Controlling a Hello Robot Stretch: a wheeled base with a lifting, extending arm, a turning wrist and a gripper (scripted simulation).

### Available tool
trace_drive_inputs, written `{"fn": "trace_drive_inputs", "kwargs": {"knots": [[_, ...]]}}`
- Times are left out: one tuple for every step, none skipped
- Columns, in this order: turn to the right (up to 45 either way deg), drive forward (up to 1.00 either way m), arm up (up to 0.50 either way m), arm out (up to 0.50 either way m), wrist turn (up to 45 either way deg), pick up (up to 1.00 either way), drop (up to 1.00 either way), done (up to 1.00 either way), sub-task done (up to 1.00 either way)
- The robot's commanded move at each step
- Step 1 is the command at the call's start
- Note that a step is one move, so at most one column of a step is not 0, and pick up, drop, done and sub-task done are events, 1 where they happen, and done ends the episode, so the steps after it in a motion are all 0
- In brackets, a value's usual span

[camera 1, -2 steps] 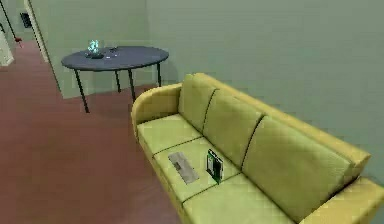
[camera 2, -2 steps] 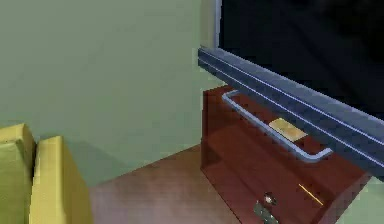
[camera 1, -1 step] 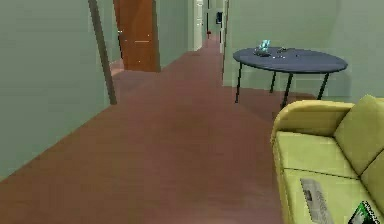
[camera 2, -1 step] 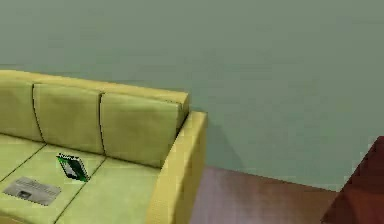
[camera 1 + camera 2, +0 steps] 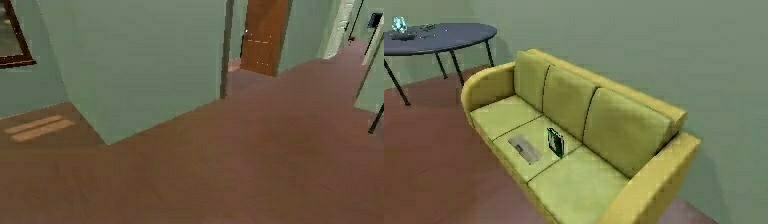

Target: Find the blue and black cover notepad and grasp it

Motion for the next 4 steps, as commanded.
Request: {"fn": "trace_drive_inputs", "kwargs": {"knots": [[45.0,0.00,0.00,0.00,0.0,0.00,0.00,0.00,0.00],[12.0,0.00,0.00,0.00,0.0,0.00,0.00,0.00,0.00],[0.0,0.50,0.00,0.00,0.0,0.00,0.00,0.00,0.00],[-36.0,0.00,0.00,0.00,0.0,0.00,0.00,0.00,0.00]]}}
